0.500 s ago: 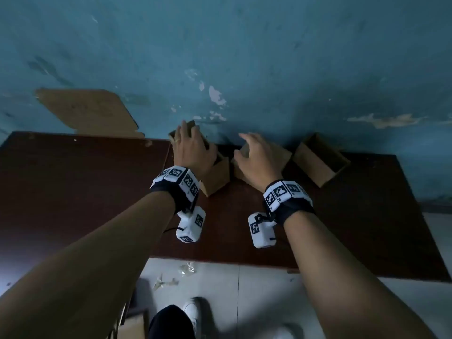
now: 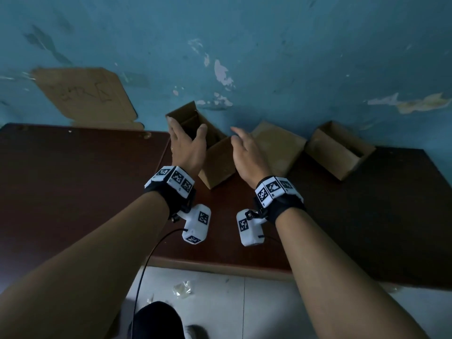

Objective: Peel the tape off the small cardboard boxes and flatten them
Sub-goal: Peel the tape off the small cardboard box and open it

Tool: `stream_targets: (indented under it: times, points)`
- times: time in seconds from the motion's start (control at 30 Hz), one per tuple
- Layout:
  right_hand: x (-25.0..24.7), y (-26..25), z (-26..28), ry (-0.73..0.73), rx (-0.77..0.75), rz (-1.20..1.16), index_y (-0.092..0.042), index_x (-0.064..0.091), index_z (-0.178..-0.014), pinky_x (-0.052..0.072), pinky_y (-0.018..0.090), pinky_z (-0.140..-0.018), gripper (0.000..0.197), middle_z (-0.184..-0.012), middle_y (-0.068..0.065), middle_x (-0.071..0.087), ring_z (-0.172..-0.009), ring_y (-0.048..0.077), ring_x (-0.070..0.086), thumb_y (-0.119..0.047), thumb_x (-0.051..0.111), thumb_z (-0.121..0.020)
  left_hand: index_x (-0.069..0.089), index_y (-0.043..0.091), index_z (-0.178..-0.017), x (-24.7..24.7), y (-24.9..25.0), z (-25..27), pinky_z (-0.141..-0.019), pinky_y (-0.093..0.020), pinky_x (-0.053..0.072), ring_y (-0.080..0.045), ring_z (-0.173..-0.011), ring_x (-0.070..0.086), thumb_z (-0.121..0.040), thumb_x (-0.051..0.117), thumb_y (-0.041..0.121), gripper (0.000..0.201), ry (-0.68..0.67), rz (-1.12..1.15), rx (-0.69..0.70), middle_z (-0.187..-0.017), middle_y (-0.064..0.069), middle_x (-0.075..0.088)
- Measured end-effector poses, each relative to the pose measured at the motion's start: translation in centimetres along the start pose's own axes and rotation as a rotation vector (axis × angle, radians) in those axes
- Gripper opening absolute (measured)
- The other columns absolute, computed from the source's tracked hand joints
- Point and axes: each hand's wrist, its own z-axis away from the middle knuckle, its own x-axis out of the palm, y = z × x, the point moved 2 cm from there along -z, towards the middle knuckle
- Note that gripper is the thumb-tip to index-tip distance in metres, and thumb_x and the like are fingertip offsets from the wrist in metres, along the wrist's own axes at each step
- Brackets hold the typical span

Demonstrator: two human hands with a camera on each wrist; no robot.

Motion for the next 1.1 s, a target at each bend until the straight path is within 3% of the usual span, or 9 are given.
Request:
stream_targets:
  times: [0.13, 0.23, 0.33, 0.53, 0.67, 0.77, 0.87, 1.0, 1.1]
  points:
    - [1.5, 0.2, 1.4, -0.057, 0.008, -0.152, -0.020, 0.042, -0.168, 0.031, 0.027, -0.119, 0.055, -0.170, -0.001, 0.047, -0.157, 0.016, 0.042, -0.045, 0.033, -0.120, -0.004, 0.024, -0.174, 0.2, -0.7, 0.6, -0.131, -0.054, 0.027, -0.033, -0.163, 0.027, -0.095, 0.052, 0.062, 0.104, 0.018, 0.127, 0.007, -0.180, -0.009, 0.020]
    - [1.9, 0.6, 2.4, -0.061, -0.010, -0.189, -0.018, 0.046, -0.162, 0.034, 0.028, -0.106, 0.054, -0.142, -0.012, 0.053, -0.135, 0.007, 0.049, -0.050, 0.035, -0.119, -0.003, 0.036, -0.173, 0.2, -1.0, 1.1, -0.127, -0.056, 0.034, -0.036, -0.156, 0.040, -0.081, 0.052, 0.072, 0.113, -0.004, 0.202, 0.006, -0.176, -0.009, 0.032]
    - [2.3, 0.9, 3.9, -0.011, -0.015, -0.188, -0.020, 0.055, -0.150, 0.038, 0.030, -0.100, 0.047, -0.128, -0.009, 0.058, -0.124, 0.013, 0.056, -0.051, 0.038, -0.118, -0.006, 0.040, -0.172, 0.1, -1.5, 2.2, -0.124, -0.056, 0.039, -0.036, -0.150, 0.048, -0.079, 0.054, 0.072, 0.115, -0.055, 0.265, 0.029, -0.172, -0.008, 0.040]
    - [1.8, -0.1, 8.6, 0.035, -0.052, -0.126, -0.016, 0.049, -0.159, 0.039, 0.037, -0.113, 0.057, -0.162, 0.009, 0.056, -0.152, 0.028, 0.049, -0.053, 0.041, -0.117, 0.020, 0.037, -0.170, -0.2, -2.4, 4.2, -0.117, -0.057, 0.048, -0.033, -0.134, 0.062, -0.066, 0.067, 0.067, 0.118, -0.139, 0.411, 0.041, -0.149, -0.005, 0.063]
    - [1.2, -1.3, 12.5, 0.078, -0.024, -0.092, -0.011, 0.037, -0.169, 0.029, 0.040, -0.128, 0.068, -0.174, 0.012, 0.041, -0.162, 0.030, 0.036, -0.054, 0.041, -0.116, 0.001, 0.027, -0.174, -2.0, -0.7, 9.9, -0.119, -0.051, 0.047, -0.031, -0.138, 0.059, -0.084, 0.067, 0.047, 0.114, -0.163, 0.417, 0.052, -0.157, -0.006, 0.055]
    - [0.9, -1.3, 14.0, 0.115, -0.012, -0.086, -0.015, 0.049, -0.162, 0.039, 0.037, -0.115, 0.063, -0.163, 0.011, 0.055, -0.151, 0.030, 0.050, -0.056, 0.043, -0.115, 0.000, 0.031, -0.174, -2.7, -0.5, 12.4, -0.118, -0.050, 0.048, -0.031, -0.136, 0.060, -0.086, 0.062, 0.039, 0.107, -0.183, 0.407, 0.071, -0.154, -0.003, 0.055]
    - [0.5, -1.6, 15.5, 0.141, -0.003, -0.100, -0.015, 0.051, -0.160, 0.042, 0.041, -0.120, 0.063, -0.160, 0.011, 0.058, -0.147, 0.029, 0.054, -0.057, 0.045, -0.114, 0.000, 0.037, -0.173, -2.9, -0.9, 13.8, -0.119, -0.053, 0.048, -0.031, -0.140, 0.058, -0.083, 0.058, 0.042, 0.107, -0.203, 0.407, 0.077, -0.166, -0.007, 0.048]
    - [0.0, -2.2, 16.8, 0.170, 0.011, -0.096, -0.014, 0.055, -0.157, 0.044, 0.045, -0.121, 0.062, -0.155, 0.011, 0.062, -0.143, 0.029, 0.057, -0.057, 0.049, -0.112, 0.004, 0.031, -0.175, -3.8, -0.1, 16.7, -0.129, -0.046, 0.033, -0.029, -0.159, 0.036, -0.108, 0.052, 0.028, 0.082, -0.204, 0.339, 0.132, -0.178, -0.005, 0.027]
    - [-0.1, -2.3, 17.3, 0.185, 0.027, -0.093, -0.014, 0.057, -0.154, 0.046, 0.046, -0.119, 0.062, -0.151, 0.012, 0.064, -0.140, 0.030, 0.059, -0.058, 0.052, -0.111, 0.008, 0.030, -0.174, -3.7, -0.2, 17.3, -0.133, -0.048, 0.023, -0.026, -0.165, 0.023, -0.111, 0.046, 0.022, 0.075, -0.198, 0.310, 0.181, -0.181, -0.002, 0.017]
